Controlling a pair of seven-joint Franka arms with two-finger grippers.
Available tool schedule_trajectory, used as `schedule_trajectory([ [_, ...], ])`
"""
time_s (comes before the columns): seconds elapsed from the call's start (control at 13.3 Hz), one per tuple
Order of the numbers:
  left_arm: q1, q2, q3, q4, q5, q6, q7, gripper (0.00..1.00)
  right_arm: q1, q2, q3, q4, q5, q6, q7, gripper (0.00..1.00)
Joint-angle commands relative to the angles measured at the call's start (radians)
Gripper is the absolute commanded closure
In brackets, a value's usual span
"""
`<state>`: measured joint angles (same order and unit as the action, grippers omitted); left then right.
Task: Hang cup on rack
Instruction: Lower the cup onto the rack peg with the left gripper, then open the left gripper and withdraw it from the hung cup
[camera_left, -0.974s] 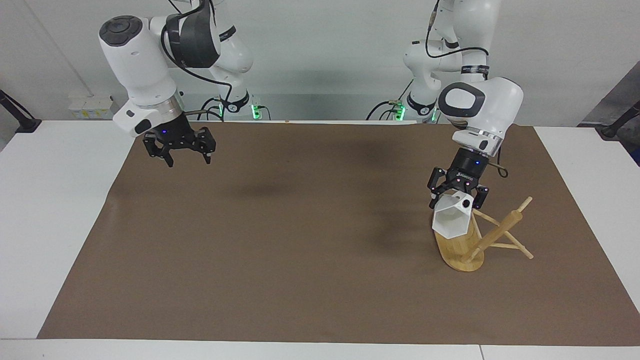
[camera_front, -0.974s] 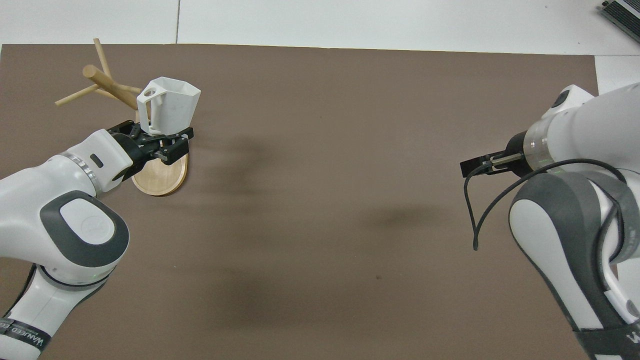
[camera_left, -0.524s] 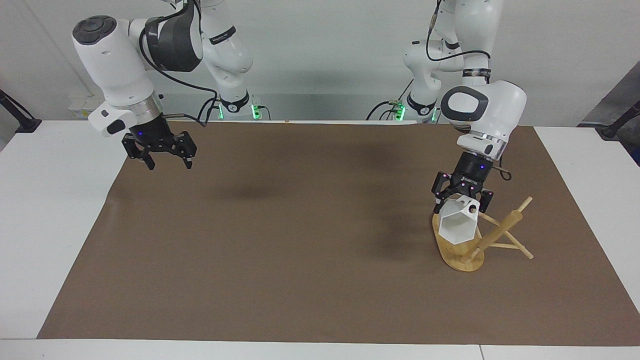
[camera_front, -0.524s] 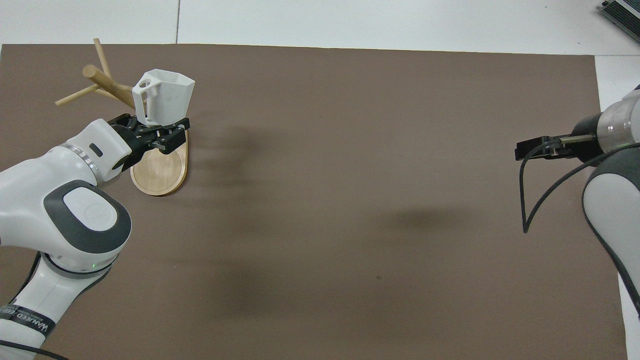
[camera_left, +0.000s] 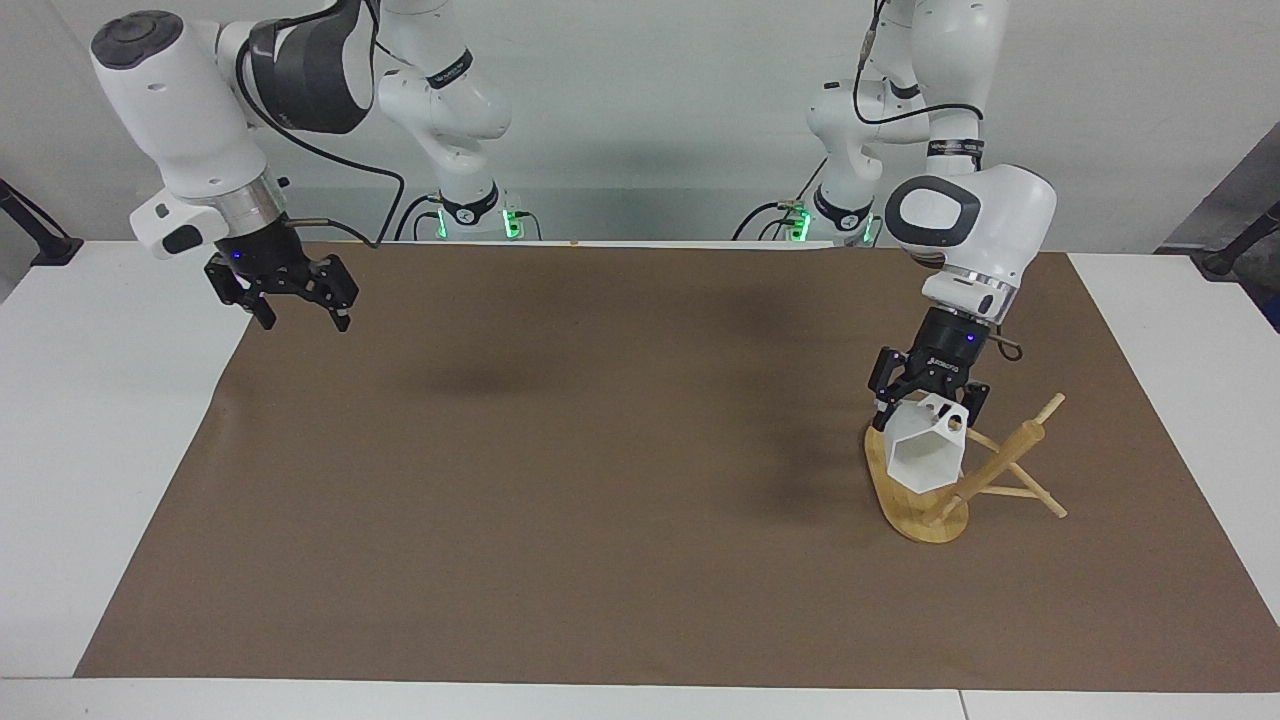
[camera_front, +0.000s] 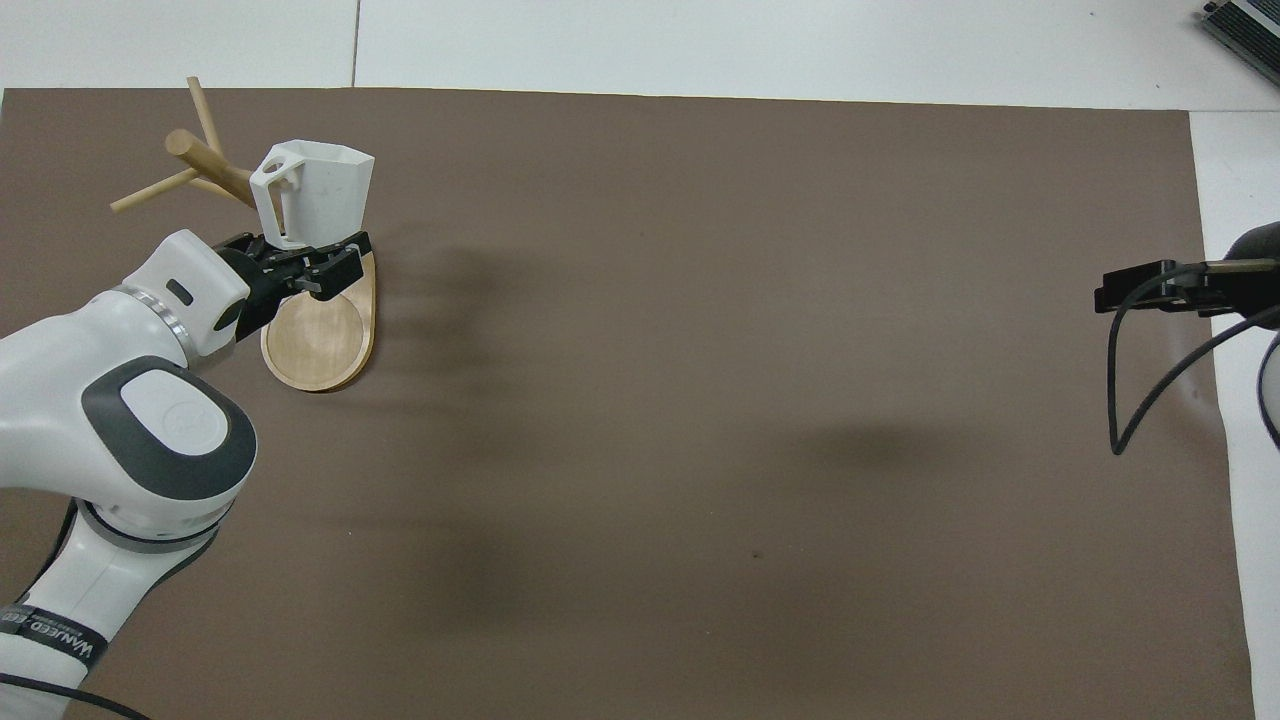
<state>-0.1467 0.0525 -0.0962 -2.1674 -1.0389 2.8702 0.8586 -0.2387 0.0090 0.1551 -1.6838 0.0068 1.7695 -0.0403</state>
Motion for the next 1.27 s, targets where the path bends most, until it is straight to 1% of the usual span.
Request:
schedule_trajectory([
  [0.0, 0.007, 0.000, -0.002, 0.003, 0.010, -0.002, -0.018, 0.33, 0.036, 0.000, -0.028, 0.053, -0.004, -0.076, 0.020, 0.00],
  [0.07, 0.006, 0.000, -0.002, 0.003, 0.010, -0.003, -0.018, 0.00, 0.059, 0.002, -0.049, 0.065, -0.002, -0.100, 0.037, 0.00],
  [0.22, 0.006, 0.001, -0.002, 0.006, 0.011, -0.003, -0.018, 0.00, 0.094, 0.002, -0.095, 0.090, -0.001, -0.134, 0.056, 0.00],
  [0.45, 0.007, 0.001, 0.000, 0.009, 0.011, -0.003, -0.018, 0.00, 0.102, 0.000, -0.115, 0.110, -0.001, -0.157, 0.059, 0.00],
  [0.67, 0.009, 0.000, 0.001, 0.001, 0.014, -0.005, -0.018, 0.00, 0.104, -0.003, -0.121, 0.113, -0.001, -0.168, 0.059, 0.00],
  [0.82, 0.030, -0.003, 0.001, 0.000, 0.025, -0.015, -0.017, 0.00, 0.099, -0.004, -0.120, 0.112, -0.002, -0.160, 0.059, 0.00],
  [0.97, 0.048, -0.016, 0.003, 0.001, 0.037, -0.043, -0.018, 0.00, 0.096, -0.004, -0.118, 0.112, -0.002, -0.159, 0.059, 0.00],
  [1.2, 0.073, -0.054, 0.003, 0.000, 0.045, -0.097, -0.018, 0.00, 0.099, -0.004, -0.115, 0.112, -0.004, -0.154, 0.063, 0.00],
])
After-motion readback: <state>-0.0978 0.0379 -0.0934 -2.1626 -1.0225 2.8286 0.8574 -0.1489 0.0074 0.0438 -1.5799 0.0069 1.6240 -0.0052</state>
